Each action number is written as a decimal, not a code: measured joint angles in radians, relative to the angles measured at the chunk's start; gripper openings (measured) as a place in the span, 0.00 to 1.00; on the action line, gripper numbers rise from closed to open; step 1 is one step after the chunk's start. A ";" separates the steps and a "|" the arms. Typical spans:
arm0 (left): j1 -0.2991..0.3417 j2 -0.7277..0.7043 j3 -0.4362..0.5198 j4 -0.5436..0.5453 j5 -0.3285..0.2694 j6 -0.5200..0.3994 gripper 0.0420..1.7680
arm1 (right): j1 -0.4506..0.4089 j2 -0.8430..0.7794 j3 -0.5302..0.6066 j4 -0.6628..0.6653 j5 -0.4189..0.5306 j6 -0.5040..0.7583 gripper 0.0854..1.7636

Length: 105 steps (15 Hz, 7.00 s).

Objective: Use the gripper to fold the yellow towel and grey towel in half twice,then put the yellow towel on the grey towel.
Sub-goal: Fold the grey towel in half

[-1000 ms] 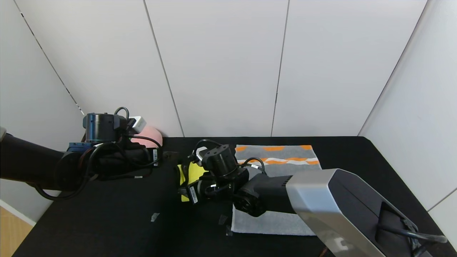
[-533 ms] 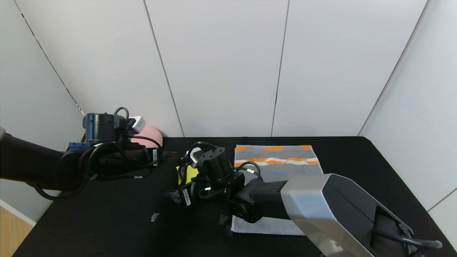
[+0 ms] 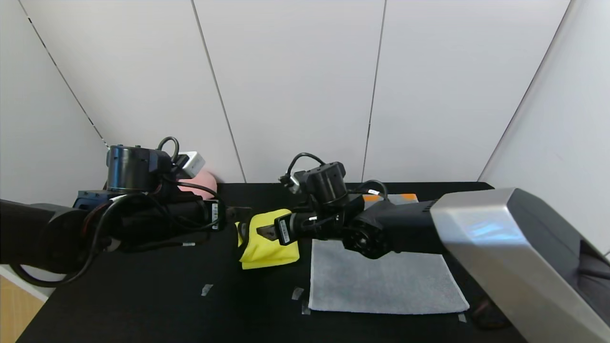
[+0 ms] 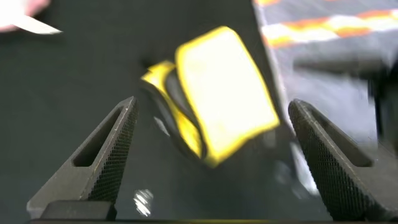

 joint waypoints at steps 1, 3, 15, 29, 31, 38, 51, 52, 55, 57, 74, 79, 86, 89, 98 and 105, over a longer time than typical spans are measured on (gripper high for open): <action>-0.031 -0.030 0.006 0.039 0.014 -0.010 0.97 | -0.024 -0.048 0.064 0.002 0.000 -0.009 0.92; -0.101 -0.092 0.013 0.115 0.032 -0.059 0.97 | -0.077 -0.142 0.199 0.001 0.000 -0.021 0.93; -0.505 -0.047 0.000 0.227 0.173 -0.228 0.97 | -0.482 -0.611 0.882 0.000 0.010 -0.043 0.96; -0.510 0.323 -0.096 0.089 0.147 -0.218 0.97 | -0.604 -0.639 1.025 -0.003 0.013 -0.069 0.96; -0.495 0.348 -0.098 0.088 0.146 -0.220 0.97 | -0.604 -0.624 1.027 -0.004 0.013 -0.069 0.96; -0.464 0.401 -0.105 0.084 0.125 -0.217 0.97 | -0.603 -0.584 1.054 -0.006 0.008 -0.068 0.96; -0.507 0.442 -0.125 0.082 0.095 -0.229 0.97 | -0.607 -0.571 1.114 -0.064 0.008 -0.064 0.97; -0.508 0.443 -0.124 0.083 0.095 -0.228 0.92 | -0.608 -0.571 1.116 -0.065 0.008 -0.064 0.97; -0.512 0.444 -0.119 0.084 0.095 -0.226 0.64 | -0.609 -0.564 1.118 -0.069 0.007 -0.063 0.97; -0.514 0.447 -0.116 0.086 0.100 -0.226 0.50 | -0.611 -0.561 1.119 -0.071 0.007 -0.063 0.97; -0.524 0.429 -0.105 0.083 0.111 -0.222 0.05 | -0.595 -0.508 1.167 -0.139 0.005 -0.015 0.97; -0.524 0.412 -0.103 0.084 0.111 -0.224 0.05 | -0.577 -0.477 1.188 -0.154 0.004 0.008 0.97; -0.524 0.408 -0.103 0.083 0.111 -0.224 0.05 | -0.547 -0.462 1.201 -0.177 0.006 0.027 0.60; -0.523 0.407 -0.102 0.083 0.111 -0.225 0.05 | -0.543 -0.460 1.210 -0.179 0.005 0.026 0.41; -0.525 0.363 -0.057 0.084 0.115 -0.223 0.05 | -0.544 -0.478 1.223 -0.199 0.006 0.036 0.03; -0.541 0.284 0.044 0.081 0.167 -0.225 0.05 | -0.541 -0.571 1.286 -0.198 0.009 0.037 0.03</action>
